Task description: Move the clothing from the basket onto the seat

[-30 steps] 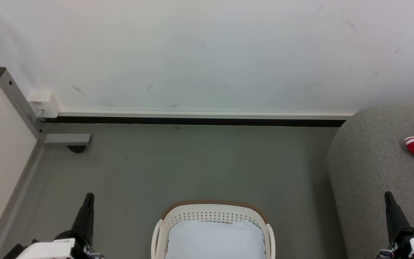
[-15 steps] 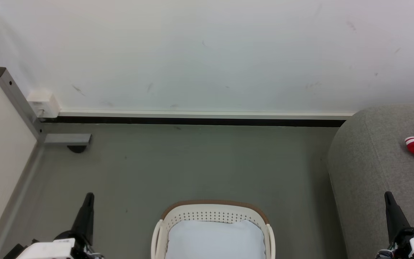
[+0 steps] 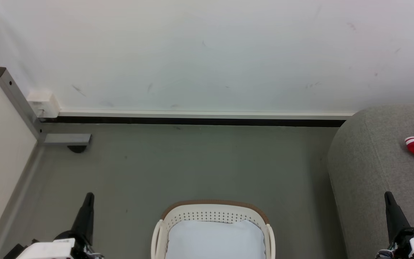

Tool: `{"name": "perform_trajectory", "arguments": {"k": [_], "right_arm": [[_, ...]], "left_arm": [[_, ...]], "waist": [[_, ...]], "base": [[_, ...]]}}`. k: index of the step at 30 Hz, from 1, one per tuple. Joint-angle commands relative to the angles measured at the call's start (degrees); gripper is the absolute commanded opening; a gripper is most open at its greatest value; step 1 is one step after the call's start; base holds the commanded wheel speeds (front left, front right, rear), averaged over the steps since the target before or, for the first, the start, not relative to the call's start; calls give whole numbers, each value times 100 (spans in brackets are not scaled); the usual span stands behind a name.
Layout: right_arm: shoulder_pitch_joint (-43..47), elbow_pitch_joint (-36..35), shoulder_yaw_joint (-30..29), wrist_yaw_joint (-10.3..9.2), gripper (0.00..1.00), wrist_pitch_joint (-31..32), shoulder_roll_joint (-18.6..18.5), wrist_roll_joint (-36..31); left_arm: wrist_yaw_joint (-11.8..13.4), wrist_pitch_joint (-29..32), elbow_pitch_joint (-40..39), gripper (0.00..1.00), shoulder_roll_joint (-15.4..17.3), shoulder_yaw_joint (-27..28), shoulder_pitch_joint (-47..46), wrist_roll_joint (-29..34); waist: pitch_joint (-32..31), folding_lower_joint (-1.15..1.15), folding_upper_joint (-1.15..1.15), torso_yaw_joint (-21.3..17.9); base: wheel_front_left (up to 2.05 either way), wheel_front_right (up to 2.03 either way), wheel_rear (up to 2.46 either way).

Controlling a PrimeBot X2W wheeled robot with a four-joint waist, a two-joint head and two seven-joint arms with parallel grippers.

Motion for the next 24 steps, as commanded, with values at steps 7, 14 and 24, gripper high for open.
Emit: {"name": "perform_trajectory", "arguments": {"k": [7,14,24], "right_arm": [[-72,-30,-22,-12,0,26,-44,4],[-72,-30,-22,-12,0,26,-44,4],[-72,-30,-22,-12,0,26,-45,4]], "left_arm": [[-9,24,-22,0,40,12,-50,-78],[-9,24,-22,0,40,11,-50,-78],[-9,24,-21,0,40,11,-50,-79]], "waist": [[0,0,0,0],[0,0,0,0],[0,0,0,0]], "base": [[0,0,0],[0,0,0],[0,0,0]]}}
